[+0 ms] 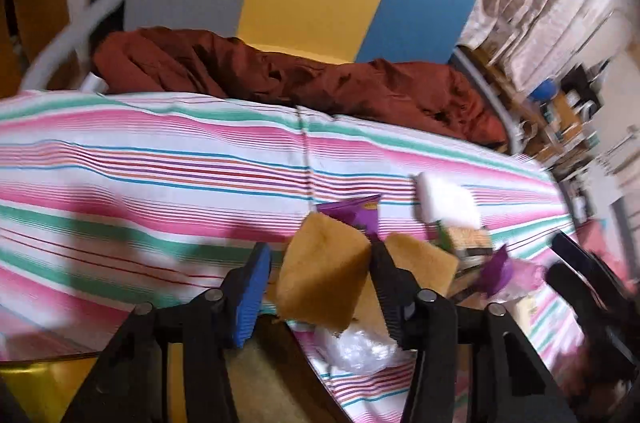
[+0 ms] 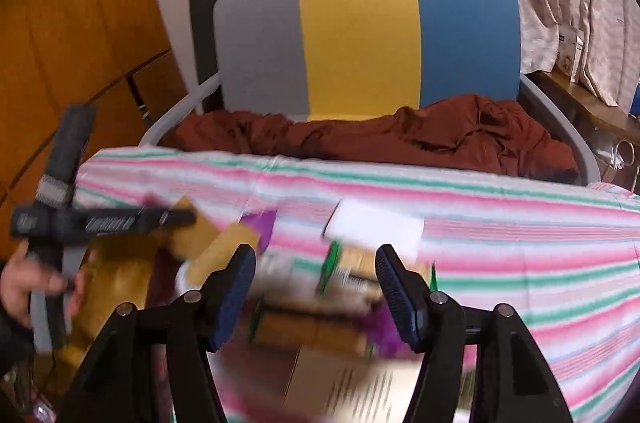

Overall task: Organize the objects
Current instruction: 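Grasp a second tan sponge with the left gripper while the right gripper grasps a purple packet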

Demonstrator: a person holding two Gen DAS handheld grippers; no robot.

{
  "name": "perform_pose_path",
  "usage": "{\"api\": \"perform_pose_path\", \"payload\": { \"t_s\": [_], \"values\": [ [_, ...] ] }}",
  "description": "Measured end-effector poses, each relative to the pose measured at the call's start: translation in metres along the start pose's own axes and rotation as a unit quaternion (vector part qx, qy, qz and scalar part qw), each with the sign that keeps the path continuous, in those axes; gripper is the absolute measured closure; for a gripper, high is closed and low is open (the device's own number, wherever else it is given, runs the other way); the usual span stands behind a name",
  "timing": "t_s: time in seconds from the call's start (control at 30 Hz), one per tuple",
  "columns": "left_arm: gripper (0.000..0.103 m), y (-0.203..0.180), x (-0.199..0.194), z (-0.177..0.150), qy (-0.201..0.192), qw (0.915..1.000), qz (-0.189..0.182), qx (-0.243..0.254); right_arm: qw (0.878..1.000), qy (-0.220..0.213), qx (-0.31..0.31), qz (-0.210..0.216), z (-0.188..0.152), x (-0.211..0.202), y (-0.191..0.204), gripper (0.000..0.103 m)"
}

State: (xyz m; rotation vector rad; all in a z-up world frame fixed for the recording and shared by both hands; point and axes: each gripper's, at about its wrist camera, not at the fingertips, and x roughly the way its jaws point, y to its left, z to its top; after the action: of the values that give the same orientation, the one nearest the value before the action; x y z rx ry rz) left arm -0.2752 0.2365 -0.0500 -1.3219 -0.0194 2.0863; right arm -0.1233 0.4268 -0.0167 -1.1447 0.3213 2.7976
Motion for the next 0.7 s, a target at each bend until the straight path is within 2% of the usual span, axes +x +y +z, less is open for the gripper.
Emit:
{"api": "perform_pose_path", "payload": {
  "t_s": [0.07,0.17,0.3,0.37,0.47,0.5,0.57,0.7],
  "values": [
    [0.060,-0.002,-0.001,0.000,-0.009,0.9999,-0.005,0.010,1.000,0.023,0.003,0.019,0.014,0.022,0.003,0.040],
    [0.062,0.000,-0.008,-0.001,-0.023,0.9996,-0.010,0.011,0.995,0.069,0.014,0.069,0.037,0.068,0.013,0.040],
    [0.063,0.014,-0.022,0.000,-0.044,0.9986,-0.024,-0.017,0.986,0.135,0.001,0.096,0.049,0.118,0.033,0.040],
    [0.062,0.019,-0.032,0.000,-0.056,0.9974,-0.033,-0.031,0.979,0.187,-0.024,0.084,0.046,0.144,0.049,0.040],
    [0.062,0.020,-0.046,0.001,-0.072,0.9965,-0.028,-0.031,0.970,0.222,-0.066,0.068,0.030,0.164,0.068,0.041],
    [0.062,0.020,-0.051,0.000,-0.075,0.9961,-0.032,-0.033,0.968,0.233,-0.081,0.050,0.023,0.168,0.072,0.044],
    [0.062,0.019,-0.063,-0.003,-0.086,0.9951,-0.032,-0.036,0.971,0.214,-0.106,0.031,0.014,0.162,0.076,0.056],
    [0.062,0.014,-0.092,-0.021,-0.107,0.9930,-0.034,-0.036,0.975,0.208,-0.081,0.015,-0.001,0.133,0.064,0.057]
  ]
}}
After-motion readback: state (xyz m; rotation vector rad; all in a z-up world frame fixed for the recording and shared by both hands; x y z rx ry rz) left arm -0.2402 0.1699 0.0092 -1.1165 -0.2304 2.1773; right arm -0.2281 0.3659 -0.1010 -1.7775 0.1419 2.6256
